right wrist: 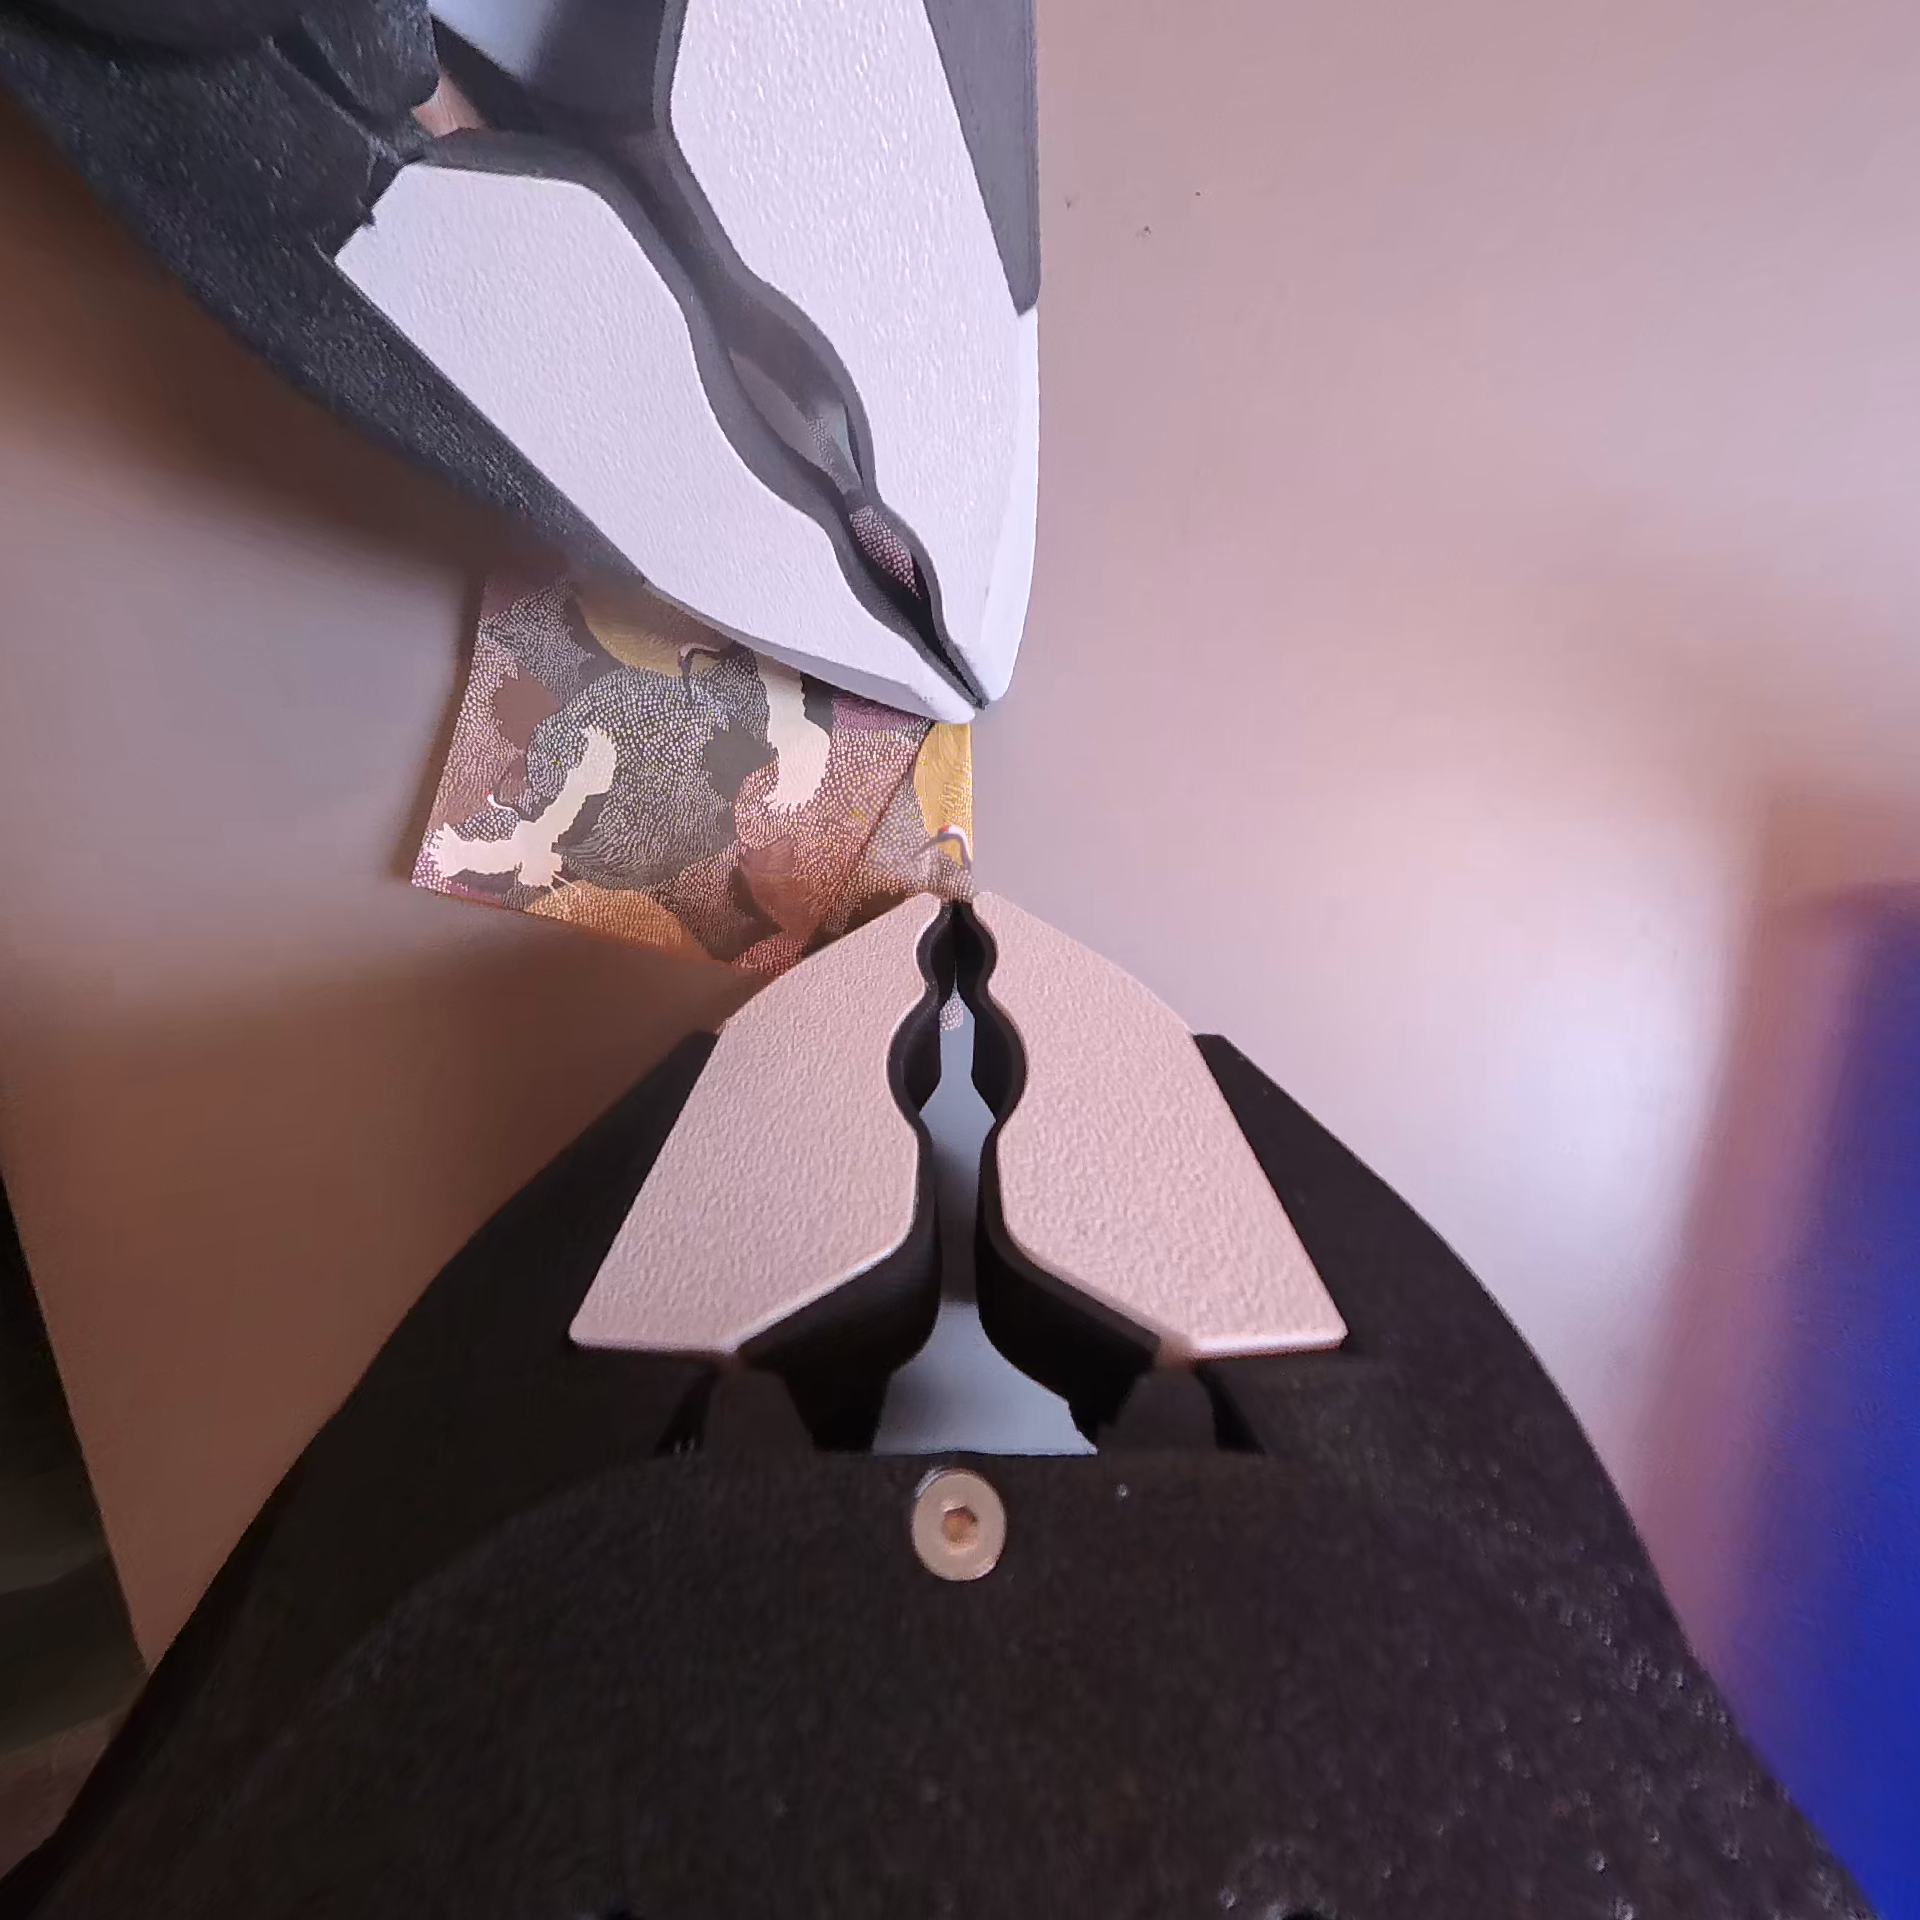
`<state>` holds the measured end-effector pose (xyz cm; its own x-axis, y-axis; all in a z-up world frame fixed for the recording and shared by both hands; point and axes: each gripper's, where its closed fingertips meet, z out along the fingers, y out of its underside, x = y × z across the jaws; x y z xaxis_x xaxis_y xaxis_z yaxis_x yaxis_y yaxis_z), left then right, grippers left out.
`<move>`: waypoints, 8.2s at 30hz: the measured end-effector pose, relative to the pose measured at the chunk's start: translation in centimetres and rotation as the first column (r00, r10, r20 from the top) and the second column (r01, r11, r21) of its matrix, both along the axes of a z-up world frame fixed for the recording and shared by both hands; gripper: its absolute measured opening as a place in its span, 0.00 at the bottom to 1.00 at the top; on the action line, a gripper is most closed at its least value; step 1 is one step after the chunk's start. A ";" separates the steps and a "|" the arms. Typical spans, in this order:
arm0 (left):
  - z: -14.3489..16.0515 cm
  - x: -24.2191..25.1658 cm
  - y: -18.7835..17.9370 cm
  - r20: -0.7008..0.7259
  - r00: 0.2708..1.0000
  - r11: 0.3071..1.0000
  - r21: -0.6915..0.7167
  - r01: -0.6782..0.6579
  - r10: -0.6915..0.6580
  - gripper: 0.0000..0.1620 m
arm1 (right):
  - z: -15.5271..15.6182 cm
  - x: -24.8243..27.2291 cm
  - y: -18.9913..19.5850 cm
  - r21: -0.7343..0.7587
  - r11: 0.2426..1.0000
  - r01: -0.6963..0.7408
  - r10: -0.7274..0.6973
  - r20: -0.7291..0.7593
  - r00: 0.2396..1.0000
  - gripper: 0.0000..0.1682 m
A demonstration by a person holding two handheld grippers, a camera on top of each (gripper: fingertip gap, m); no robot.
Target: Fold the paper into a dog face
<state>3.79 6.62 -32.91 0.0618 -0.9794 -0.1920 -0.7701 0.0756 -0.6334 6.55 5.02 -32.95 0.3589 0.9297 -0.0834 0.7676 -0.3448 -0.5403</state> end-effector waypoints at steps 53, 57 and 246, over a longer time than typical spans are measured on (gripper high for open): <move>2.0 -8.2 3.6 0.076 0.973 0.947 -0.257 -0.192 0.218 0.40 | 0.1 -0.9 0.3 0.014 0.993 0.119 -0.118 -0.043 0.992 0.00; 0.5 -11.4 3.4 0.033 0.964 0.916 -0.320 -0.241 0.266 0.43 | 0.1 -0.9 0.3 0.008 0.992 0.125 -0.125 -0.036 0.992 0.00; 0.2 -6.6 0.1 -0.015 1.000 0.991 0.128 -0.025 0.028 0.00 | 0.1 -9.7 4.5 0.124 0.975 -0.187 0.195 -0.057 0.979 0.01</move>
<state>-2.81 6.75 -32.70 0.0832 -0.9449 -0.3167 -0.7830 0.1346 -0.6072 -3.14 9.53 -32.81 0.1709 0.9852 0.0118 0.7729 -0.1266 -0.6218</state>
